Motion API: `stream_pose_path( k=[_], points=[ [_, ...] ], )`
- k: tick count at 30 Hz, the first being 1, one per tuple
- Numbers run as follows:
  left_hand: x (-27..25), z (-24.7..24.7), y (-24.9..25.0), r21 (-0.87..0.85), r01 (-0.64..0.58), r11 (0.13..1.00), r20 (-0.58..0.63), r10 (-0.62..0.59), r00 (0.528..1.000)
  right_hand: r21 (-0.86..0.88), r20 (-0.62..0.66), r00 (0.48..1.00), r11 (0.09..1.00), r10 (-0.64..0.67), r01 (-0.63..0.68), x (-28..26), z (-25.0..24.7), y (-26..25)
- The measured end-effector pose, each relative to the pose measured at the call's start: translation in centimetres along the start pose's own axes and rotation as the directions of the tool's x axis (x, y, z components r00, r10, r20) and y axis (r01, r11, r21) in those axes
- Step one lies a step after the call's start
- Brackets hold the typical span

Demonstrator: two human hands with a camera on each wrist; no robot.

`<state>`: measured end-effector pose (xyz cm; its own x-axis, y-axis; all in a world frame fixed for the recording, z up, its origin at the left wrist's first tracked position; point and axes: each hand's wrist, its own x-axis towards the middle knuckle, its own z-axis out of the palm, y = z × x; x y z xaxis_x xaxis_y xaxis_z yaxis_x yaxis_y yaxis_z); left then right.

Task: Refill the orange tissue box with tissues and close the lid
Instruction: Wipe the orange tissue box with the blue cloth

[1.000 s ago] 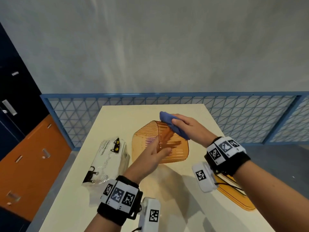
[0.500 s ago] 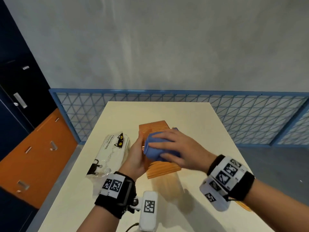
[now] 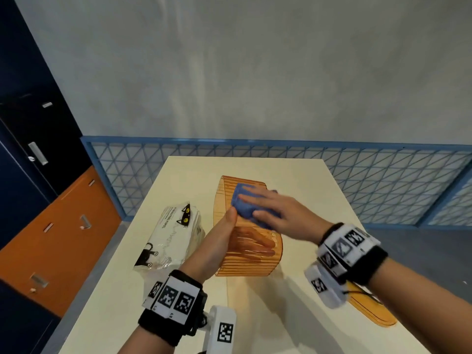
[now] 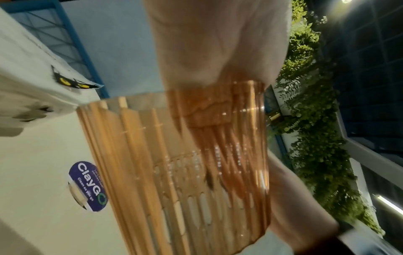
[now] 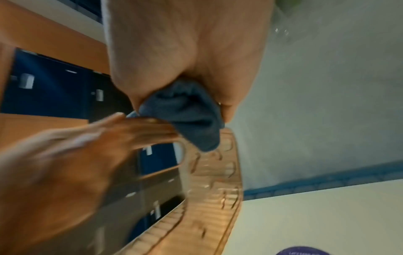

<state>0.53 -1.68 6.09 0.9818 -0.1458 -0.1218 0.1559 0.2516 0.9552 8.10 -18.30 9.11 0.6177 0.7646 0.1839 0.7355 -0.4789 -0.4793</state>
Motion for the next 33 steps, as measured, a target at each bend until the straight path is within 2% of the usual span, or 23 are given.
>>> stream_pose_path(
  k=[2, 4, 7, 9, 11, 13, 14, 16, 17, 19, 21, 24, 26, 29, 31, 32, 33],
  points=[
    [-0.2, 0.4, 0.3, 0.029, -0.033, 0.999, 0.067, 0.031, 0.997, 0.044, -0.057, 0.992, 0.993, 0.112, -0.110, 1.7, -1.3, 1.4],
    [-0.5, 0.6, 0.8, 0.058, -0.062, 0.996, 0.088, 0.057, 0.995, 0.011, -0.088, 0.984, 0.988, 0.154, -0.153, 2.6, -1.9, 1.9],
    [-0.4, -0.2, 1.0, 0.164, -0.105, 0.981, 0.102, 0.089, 0.991, -0.096, -0.040, 0.999, 0.995, 0.010, -0.014, 1.8, -1.1, 0.0],
    [-0.6, -0.4, 1.0, 0.228, -0.114, 0.967, 0.099, 0.094, 0.991, -0.050, -0.003, 0.990, 0.989, -0.141, 0.141, 1.2, -0.2, -1.3],
    [-0.5, -0.2, 1.0, 0.290, -0.114, 0.950, 0.099, 0.089, 0.991, -0.017, 0.014, 0.979, 0.979, -0.204, 0.204, 1.8, -0.8, -1.1],
    [-0.6, 0.1, 0.8, 0.322, -0.114, 0.940, 0.125, 0.077, 0.989, -0.018, -0.021, 0.993, 0.993, -0.119, 0.119, 3.2, -1.9, 0.2],
    [-0.5, 0.3, 0.7, 0.343, -0.116, 0.932, 0.145, 0.070, 0.987, -0.001, -0.058, 0.998, 1.000, -0.026, 0.026, 3.6, -2.7, 0.8],
    [-0.5, 0.6, 0.4, 0.371, -0.126, 0.920, 0.178, 0.062, 0.982, 0.096, -0.109, 0.977, 0.980, 0.183, -0.173, 3.9, -3.9, 1.8],
    [-0.5, 0.7, 0.3, 0.345, -0.126, 0.930, 0.184, 0.064, 0.981, 0.157, -0.129, 0.964, 0.965, 0.233, -0.212, 3.9, -4.0, 2.2],
    [-0.4, 0.6, 0.6, 0.223, -0.119, 0.968, 0.197, 0.075, 0.977, 0.252, -0.190, 0.953, 0.950, 0.238, -0.187, 3.3, -3.8, 2.4],
    [0.2, 0.4, 0.9, 0.102, -0.116, 0.988, 0.189, 0.095, 0.977, 0.241, -0.254, 0.951, 0.963, 0.179, -0.117, 2.6, -3.1, 1.7],
    [0.7, -0.3, 1.3, 0.037, -0.128, 0.991, 0.150, 0.121, 0.981, 0.014, -0.301, 0.953, 1.000, -0.021, 0.026, 1.4, -1.6, 0.9],
    [0.9, -0.7, 1.2, 0.054, -0.155, 0.986, 0.115, 0.148, 0.982, -0.157, -0.282, 0.944, 0.979, -0.169, 0.129, 0.4, -0.7, 0.5],
    [0.9, -0.8, 0.8, 0.157, -0.201, 0.967, 0.069, 0.192, 0.979, -0.367, -0.238, 0.911, 0.900, -0.336, 0.236, -0.9, 1.0, 0.8],
    [0.9, -0.8, 0.5, 0.230, -0.226, 0.947, 0.053, 0.220, 0.974, -0.418, -0.210, 0.899, 0.867, -0.385, 0.273, -1.2, 1.3, 1.2],
    [0.8, -0.9, 0.3, 0.248, -0.237, 0.939, 0.053, 0.231, 0.971, -0.378, -0.225, 0.904, 0.888, -0.363, 0.263, -1.1, 1.1, 1.3],
    [0.8, -1.0, 0.1, 0.264, -0.244, 0.933, 0.054, 0.238, 0.970, -0.266, -0.270, 0.918, 0.939, -0.290, 0.218, -0.8, 0.8, 1.5]
  ],
)
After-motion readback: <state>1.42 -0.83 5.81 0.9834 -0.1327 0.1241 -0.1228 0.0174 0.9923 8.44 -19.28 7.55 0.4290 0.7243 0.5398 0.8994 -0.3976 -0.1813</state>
